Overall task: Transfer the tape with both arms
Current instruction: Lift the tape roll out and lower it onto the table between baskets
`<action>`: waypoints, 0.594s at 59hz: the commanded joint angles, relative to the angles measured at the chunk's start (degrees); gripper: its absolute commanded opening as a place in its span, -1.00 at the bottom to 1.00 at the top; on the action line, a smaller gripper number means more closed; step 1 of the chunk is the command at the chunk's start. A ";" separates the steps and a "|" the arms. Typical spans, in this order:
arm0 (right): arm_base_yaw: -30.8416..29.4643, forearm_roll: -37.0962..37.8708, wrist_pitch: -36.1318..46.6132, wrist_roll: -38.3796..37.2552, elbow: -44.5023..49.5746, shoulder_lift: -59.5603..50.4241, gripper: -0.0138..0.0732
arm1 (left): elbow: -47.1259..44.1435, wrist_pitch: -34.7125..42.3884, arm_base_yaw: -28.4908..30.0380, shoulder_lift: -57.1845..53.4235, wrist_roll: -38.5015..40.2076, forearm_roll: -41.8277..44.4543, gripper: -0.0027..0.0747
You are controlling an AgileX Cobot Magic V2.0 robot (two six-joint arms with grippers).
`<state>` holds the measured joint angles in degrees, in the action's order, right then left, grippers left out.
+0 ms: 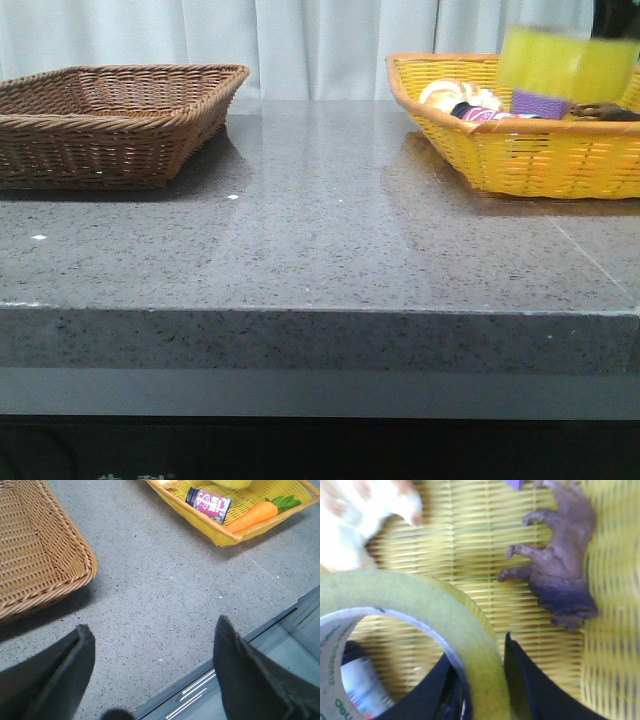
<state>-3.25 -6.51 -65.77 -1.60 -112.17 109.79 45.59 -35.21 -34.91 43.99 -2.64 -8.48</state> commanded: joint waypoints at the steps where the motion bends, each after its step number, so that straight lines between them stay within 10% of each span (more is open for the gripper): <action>1: 0.64 -0.70 1.51 0.35 -2.04 -7.53 -0.28 | 1.88 3.84 -0.48 -0.08 0.19 -0.93 0.34; 35: 26.12 0.07 0.35 8.15 -1.72 -11.75 -0.28 | 1.88 3.84 -0.48 -0.08 0.19 -0.93 0.34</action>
<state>19.85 -6.56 -68.33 5.74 -112.21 99.53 45.59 -35.21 -34.91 43.99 -2.64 -8.48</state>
